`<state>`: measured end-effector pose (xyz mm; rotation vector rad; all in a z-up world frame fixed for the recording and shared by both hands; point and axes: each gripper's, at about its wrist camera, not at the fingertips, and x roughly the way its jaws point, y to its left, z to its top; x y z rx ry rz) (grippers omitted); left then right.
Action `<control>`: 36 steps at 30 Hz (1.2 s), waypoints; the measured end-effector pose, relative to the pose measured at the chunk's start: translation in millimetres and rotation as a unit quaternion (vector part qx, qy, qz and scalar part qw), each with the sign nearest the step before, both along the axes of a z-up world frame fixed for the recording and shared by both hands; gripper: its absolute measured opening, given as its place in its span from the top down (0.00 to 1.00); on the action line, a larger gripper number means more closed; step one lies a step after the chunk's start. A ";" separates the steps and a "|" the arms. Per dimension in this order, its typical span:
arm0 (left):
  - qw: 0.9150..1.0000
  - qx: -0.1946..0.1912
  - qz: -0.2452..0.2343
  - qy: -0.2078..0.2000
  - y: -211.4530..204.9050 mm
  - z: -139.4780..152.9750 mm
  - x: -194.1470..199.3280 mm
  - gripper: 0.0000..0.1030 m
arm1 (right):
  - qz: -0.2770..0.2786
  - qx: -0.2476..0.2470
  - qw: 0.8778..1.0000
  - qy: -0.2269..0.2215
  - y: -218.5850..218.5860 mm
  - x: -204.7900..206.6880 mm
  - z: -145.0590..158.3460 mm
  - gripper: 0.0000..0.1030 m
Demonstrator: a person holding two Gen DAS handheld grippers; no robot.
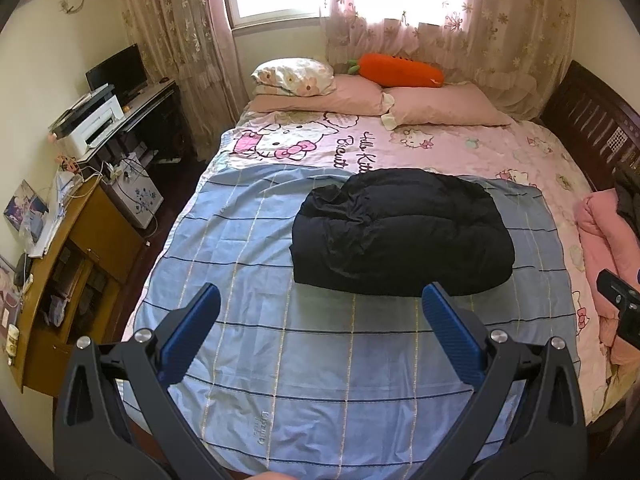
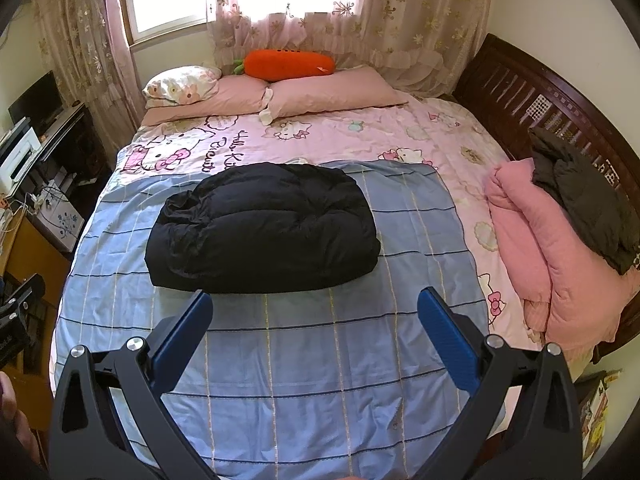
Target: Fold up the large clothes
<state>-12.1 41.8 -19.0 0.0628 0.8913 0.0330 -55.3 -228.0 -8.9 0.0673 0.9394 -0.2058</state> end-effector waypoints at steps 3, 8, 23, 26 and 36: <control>1.000 -0.008 0.000 0.005 0.2 -0.7 2.0 0.02 | 0.004 -0.001 1.000 0.000 0.5 2.4 0.7 0.01; 1.000 -0.004 -0.005 0.005 -0.6 -1.9 1.2 0.02 | 0.008 -0.005 1.000 -0.001 2.6 4.7 2.0 0.01; 1.000 0.004 -0.008 0.014 -6.0 -8.0 2.7 0.02 | 0.006 -0.003 1.000 0.003 1.7 5.8 0.7 0.01; 1.000 -0.003 -0.010 0.017 -4.7 -8.3 3.4 0.02 | 0.005 0.000 1.000 0.005 1.7 6.3 -0.6 0.01; 0.999 -0.031 -0.002 0.035 1.2 -11.9 11.3 0.02 | 0.001 0.004 1.000 0.011 -2.5 10.0 -3.7 0.01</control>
